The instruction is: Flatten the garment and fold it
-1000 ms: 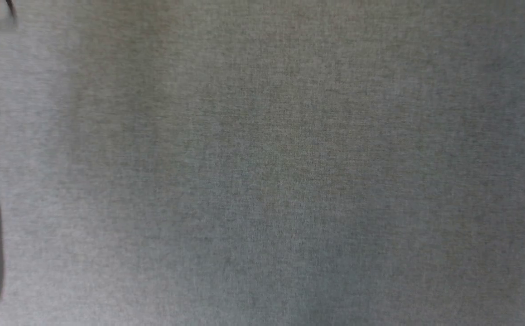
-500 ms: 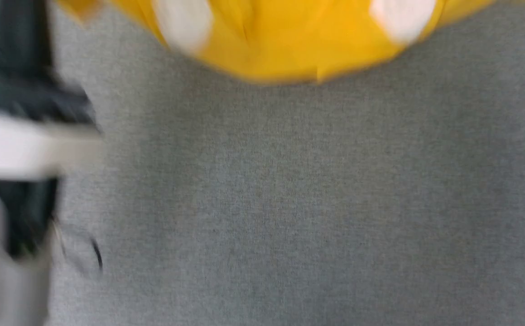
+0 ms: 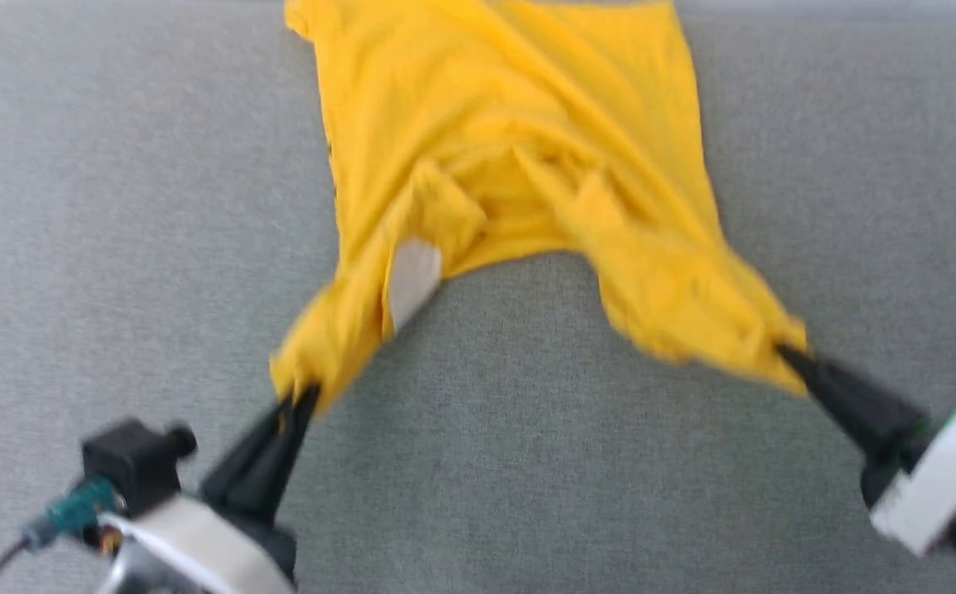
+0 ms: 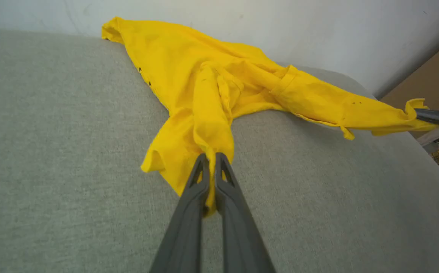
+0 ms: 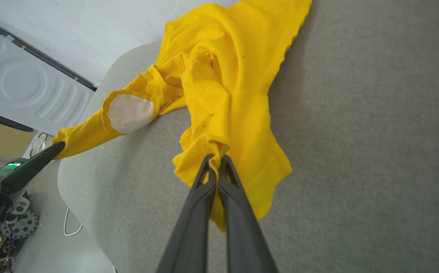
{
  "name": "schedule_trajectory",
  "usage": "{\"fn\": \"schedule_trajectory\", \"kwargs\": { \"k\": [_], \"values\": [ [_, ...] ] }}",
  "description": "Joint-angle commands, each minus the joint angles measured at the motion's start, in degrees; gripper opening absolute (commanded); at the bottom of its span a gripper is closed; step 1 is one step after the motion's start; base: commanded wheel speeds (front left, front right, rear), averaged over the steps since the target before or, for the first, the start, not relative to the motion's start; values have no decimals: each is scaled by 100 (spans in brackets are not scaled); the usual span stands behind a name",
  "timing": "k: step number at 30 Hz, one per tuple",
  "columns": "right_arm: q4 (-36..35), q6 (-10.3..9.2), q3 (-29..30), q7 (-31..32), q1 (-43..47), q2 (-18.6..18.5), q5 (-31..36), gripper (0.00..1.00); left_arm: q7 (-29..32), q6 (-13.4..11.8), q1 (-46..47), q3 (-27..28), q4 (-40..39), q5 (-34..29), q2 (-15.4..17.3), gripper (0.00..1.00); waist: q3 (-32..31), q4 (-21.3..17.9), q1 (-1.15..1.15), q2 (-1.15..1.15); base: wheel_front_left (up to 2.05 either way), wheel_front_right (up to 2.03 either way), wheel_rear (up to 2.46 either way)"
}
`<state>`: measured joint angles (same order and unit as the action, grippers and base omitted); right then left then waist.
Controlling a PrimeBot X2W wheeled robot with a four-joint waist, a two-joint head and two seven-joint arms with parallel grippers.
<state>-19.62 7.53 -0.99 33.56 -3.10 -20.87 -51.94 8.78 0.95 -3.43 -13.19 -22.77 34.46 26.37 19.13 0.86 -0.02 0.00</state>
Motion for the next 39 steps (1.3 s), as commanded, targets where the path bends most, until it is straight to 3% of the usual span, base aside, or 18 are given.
{"fn": "schedule_trajectory", "kwargs": {
  "k": [1, 5, 13, 18, 26, 36, 37, 38, 39],
  "values": [
    [-11, -4, 52, 43, 174, -39, -74, 0, 27, 24, -149, -8, 69, 25, 70, 0, -345, 76, 2, 0, 0, 0, 0],
    [155, -4, 342, 367, 984, -245, -214, 0, 177, 20, -802, -56, 384, 235, 170, 0, -553, 100, 2, 0, 0, 0, 0],
    [728, -4, 1107, 549, 2178, -258, -100, 0, 186, -145, -1661, -8, 945, 223, 368, 0, -840, 87, 2, 0, 0, 0, 0],
    [1085, -4, 1295, 735, 2607, -122, 22, 0, 307, -189, -1997, -107, 1167, 297, 368, 0, -931, 41, 2, 0, 0, 0, 0],
    [1105, -4, 1380, 655, 2654, 167, 44, 0, -148, -324, -1898, -35, 1144, 53, 264, 0, -991, 26, 2, 0, 0, 0, 0],
    [1290, -4, 1113, 19, 2247, 110, 541, 0, -236, -544, -1641, -65, 746, -293, 270, 0, -747, 97, 2, 0, 0, 0, 0],
    [1369, -4, 1025, -67, 2190, 92, 626, 6, -232, -571, -1621, -74, 696, -321, 261, 0, -702, 105, 2, 0, 0, 0, 0],
    [1452, -4, 957, -192, 2112, 89, 712, 30, -228, -598, -1600, -84, 647, -344, 248, 0, -657, 111, 2, 0, 0, 0, 0],
    [1553, -4, 902, -319, 2029, 106, 781, 47, -225, -622, -1576, -97, 603, -367, 234, 0, -623, 121, 2, 0, 0, 0, 0]
  ]
}}
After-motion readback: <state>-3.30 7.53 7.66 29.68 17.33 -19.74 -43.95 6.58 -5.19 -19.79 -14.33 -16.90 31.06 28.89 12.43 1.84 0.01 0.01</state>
